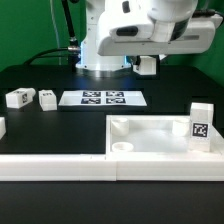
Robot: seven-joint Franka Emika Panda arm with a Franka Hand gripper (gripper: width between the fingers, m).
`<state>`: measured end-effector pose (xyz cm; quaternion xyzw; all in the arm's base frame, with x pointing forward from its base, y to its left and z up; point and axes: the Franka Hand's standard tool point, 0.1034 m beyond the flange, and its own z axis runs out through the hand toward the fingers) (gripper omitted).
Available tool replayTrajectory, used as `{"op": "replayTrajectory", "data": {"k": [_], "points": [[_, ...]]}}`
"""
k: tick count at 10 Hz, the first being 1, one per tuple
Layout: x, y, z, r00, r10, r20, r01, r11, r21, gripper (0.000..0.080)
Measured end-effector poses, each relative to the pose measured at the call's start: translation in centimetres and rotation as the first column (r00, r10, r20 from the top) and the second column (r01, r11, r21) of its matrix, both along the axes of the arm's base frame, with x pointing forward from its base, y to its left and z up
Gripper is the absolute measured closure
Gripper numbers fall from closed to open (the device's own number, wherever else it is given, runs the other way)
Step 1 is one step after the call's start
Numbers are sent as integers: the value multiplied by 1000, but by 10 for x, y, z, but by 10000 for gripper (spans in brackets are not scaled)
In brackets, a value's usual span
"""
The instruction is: Assemble square table
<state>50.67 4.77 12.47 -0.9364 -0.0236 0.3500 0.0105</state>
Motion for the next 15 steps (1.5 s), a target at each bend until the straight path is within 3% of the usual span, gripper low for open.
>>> {"op": "replayTrajectory", "data": {"k": [2, 3, 7, 8, 9, 10, 12, 15], "points": [[53, -21, 46, 991, 22, 131, -21, 1000, -10, 511], [64, -21, 57, 980, 29, 197, -29, 1000, -2, 511], [73, -24, 52, 888, 7, 459, -16, 1000, 15, 511], [80, -29, 34, 841, -71, 537, 35, 996, 76, 511], [89, -41, 28, 822, -158, 548, 86, 984, 154, 511], [109, -50, 30, 776, -216, 593, 132, 974, 183, 511], [143, -46, 30, 651, -247, 718, 179, 969, 171, 511], [146, -55, 28, 526, -203, 826, 172, 977, 130, 511]]}}
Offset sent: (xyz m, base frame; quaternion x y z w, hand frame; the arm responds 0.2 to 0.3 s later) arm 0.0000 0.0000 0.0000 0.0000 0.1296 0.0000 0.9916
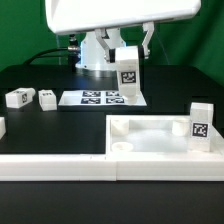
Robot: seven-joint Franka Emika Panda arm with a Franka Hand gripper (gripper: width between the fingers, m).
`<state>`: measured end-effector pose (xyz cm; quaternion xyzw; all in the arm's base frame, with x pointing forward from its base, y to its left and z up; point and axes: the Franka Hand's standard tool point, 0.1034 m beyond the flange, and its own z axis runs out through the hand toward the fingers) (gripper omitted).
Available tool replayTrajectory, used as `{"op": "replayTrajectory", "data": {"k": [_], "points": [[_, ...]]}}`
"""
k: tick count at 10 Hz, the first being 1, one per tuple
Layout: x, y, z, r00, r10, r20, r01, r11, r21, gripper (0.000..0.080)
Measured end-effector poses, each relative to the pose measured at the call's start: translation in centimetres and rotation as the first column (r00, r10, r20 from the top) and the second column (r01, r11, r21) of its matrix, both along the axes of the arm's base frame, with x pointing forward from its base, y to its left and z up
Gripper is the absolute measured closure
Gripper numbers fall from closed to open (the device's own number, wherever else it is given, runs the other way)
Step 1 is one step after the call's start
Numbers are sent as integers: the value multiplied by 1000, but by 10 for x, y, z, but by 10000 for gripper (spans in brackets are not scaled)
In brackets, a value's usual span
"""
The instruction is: Assemble square table
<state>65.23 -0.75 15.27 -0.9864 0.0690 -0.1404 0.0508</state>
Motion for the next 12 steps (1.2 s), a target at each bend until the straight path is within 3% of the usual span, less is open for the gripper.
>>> {"op": "replayTrajectory", "data": {"k": [1, 12], "points": [[5, -6, 3, 994, 0, 105, 6, 999, -51, 511], [5, -6, 3, 994, 0, 108, 6, 999, -53, 509]]}}
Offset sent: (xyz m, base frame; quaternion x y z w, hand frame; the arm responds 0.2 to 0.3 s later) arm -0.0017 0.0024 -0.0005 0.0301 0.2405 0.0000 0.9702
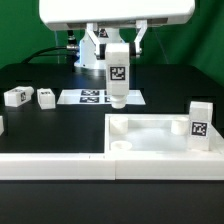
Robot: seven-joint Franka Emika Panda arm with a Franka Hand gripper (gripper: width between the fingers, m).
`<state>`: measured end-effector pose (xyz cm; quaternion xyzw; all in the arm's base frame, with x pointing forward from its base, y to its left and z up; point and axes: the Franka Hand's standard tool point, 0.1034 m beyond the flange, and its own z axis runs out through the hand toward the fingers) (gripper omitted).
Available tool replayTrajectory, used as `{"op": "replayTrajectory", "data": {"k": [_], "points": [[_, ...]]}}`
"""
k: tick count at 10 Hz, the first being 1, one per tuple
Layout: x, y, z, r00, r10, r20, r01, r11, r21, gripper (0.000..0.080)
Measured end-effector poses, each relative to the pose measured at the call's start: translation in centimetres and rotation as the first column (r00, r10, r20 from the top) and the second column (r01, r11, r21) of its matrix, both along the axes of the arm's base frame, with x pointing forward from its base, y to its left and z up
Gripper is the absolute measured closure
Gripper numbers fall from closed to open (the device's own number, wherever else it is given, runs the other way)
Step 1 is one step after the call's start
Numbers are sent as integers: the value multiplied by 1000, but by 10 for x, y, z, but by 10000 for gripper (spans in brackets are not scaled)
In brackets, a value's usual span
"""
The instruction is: Assemble square table
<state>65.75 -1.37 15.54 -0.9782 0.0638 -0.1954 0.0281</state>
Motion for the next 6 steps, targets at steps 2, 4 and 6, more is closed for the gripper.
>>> {"op": "replayTrajectory", "data": {"k": [2, 4, 6], "points": [[-5, -8, -8, 994, -8, 106, 15, 998, -66, 509], [-1, -2, -15, 989, -36, 142, 46, 997, -67, 509], [-1, 4, -26, 988, -52, 143, 62, 996, -63, 509]]}}
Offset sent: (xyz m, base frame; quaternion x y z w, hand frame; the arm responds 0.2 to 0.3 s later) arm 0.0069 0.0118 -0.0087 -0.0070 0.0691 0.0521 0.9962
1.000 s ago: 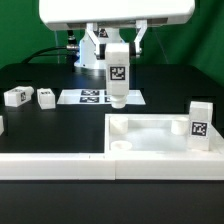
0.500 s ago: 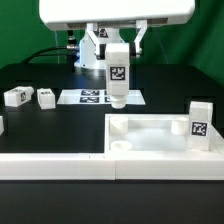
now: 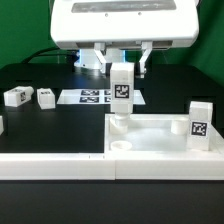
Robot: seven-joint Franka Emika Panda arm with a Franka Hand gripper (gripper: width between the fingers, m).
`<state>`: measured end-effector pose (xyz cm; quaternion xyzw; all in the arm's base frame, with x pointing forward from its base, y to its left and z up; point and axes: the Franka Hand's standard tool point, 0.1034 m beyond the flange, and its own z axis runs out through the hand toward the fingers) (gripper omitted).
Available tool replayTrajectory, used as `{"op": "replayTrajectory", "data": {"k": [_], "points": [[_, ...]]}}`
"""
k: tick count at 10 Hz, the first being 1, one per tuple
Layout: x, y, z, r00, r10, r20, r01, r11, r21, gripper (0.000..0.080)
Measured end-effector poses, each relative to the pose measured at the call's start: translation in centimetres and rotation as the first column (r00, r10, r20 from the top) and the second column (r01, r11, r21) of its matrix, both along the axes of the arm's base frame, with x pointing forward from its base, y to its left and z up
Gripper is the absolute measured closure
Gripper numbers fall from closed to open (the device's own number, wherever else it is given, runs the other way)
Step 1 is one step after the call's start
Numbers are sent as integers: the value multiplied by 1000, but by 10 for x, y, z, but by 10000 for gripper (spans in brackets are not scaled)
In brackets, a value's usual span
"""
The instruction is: Assemble square table
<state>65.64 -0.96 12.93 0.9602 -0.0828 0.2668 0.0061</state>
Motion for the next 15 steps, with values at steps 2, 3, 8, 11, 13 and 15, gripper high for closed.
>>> {"op": "replayTrajectory", "data": {"k": [2, 3, 8, 11, 13, 15], "points": [[1, 1, -6, 1000, -7, -2, 7, 1000, 2, 509], [1, 4, -10, 1000, -25, -6, 26, 1000, 12, 509], [3, 13, -9, 999, -42, -6, 42, 999, 16, 509], [7, 5, -1, 996, -54, 67, 55, 998, -10, 509], [4, 9, -12, 997, -45, 64, 47, 999, -21, 509], [1, 2, -22, 997, -48, 60, 50, 998, -34, 509]]}}
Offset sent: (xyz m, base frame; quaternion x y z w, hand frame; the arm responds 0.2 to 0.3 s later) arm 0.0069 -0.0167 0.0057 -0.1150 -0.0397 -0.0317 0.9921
